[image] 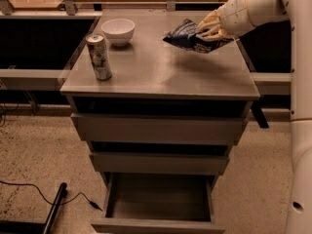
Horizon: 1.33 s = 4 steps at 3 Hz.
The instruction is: Pick blue chip bag from bottom drawer and place on counter
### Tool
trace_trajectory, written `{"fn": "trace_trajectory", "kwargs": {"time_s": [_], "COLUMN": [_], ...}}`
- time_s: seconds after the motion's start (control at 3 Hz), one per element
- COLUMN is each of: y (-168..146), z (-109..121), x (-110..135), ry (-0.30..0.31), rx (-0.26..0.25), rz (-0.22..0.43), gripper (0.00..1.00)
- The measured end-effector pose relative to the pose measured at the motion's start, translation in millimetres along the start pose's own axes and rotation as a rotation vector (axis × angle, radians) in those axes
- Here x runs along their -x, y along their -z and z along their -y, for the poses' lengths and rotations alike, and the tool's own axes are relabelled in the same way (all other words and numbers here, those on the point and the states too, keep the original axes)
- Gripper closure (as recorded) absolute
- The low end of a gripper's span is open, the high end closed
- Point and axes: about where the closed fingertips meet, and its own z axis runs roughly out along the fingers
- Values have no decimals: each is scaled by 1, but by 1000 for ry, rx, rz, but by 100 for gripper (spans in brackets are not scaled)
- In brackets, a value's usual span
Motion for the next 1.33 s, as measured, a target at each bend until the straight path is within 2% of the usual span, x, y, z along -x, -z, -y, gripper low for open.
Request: {"fn": "trace_trajectory", "kwargs": {"time_s": [0.33, 1.0, 1.33], "y": [-6, -14, 10], "z": [1, 2, 19], "x": [1, 2, 20], "ry": [0, 1, 51], "rx": [-1, -1, -14], "rz": [4, 11, 30], "gripper": [51, 4, 0]}}
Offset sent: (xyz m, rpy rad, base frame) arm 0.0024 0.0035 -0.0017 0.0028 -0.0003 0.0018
